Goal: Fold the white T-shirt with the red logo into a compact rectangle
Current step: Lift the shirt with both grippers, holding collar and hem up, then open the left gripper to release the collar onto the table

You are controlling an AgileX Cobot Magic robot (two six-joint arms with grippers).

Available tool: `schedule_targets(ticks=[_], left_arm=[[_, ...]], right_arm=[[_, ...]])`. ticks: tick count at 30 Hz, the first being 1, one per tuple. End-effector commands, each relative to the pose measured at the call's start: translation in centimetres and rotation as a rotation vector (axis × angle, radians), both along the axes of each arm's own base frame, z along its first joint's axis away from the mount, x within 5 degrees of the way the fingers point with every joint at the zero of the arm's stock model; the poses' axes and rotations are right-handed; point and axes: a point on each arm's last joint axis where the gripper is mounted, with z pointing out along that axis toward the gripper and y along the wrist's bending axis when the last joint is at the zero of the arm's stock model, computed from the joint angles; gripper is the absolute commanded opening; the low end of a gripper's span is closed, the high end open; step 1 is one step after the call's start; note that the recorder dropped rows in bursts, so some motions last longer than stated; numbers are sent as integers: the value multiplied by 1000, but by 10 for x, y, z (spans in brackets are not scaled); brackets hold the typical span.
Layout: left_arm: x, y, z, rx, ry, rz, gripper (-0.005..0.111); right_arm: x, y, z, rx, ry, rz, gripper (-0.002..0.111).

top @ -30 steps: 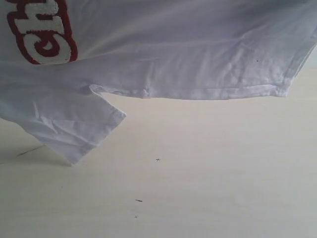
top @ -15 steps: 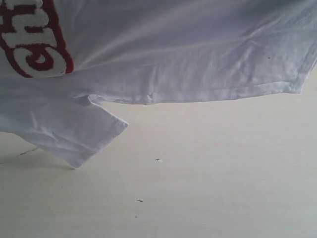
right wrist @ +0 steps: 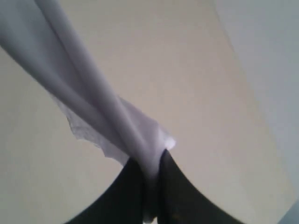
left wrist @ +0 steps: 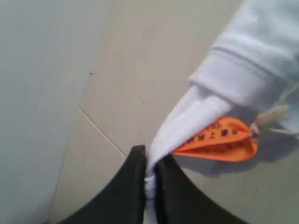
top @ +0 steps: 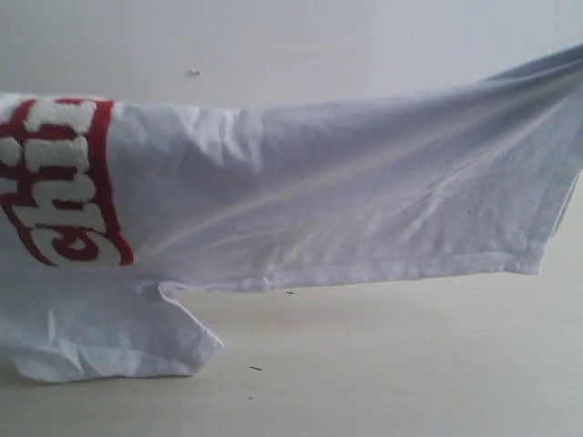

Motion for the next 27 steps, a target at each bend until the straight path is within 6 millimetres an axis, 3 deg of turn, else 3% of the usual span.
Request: schedule_targets(ticks=[1,7,8,12,14,16,17,19,21,23,27], left_arm=[[45,4,-38,98,69,-67,0],[126,6,-96,205,-74,-147,0],[150,3,-120,200,-135,-181,0],[183,0,-151,102,-300,-160,0],[194,1,-164,51,-357,-139,2],[201,7,-178,45,-380,-134,18],[202,12,-180,44,-390,-128,32],[203,15,-178,40,-418,-121,54],[204,15,-172,-19,-466,-80,67],[203,15,-167,-95,-487,-22,66],[199,16,-166,-226,-449,103,44]], right_arm=[[46,-10,-40,-22,30,-15,0],[125,-22,-107,-46,-137,-64,0],[147,-26,-130,-57,-202,-80,0],[174,-31,-165,-76,-303,-102,0],[183,-33,-179,-85,-336,-108,0],[188,-34,-189,-95,-356,-107,0],[189,-34,-191,-97,-368,-109,0],[190,-34,-188,-99,-386,-110,0],[191,-34,-187,-95,-404,-119,0],[192,-35,-186,-79,-414,-140,0],[195,-36,-181,53,-483,-289,0]])
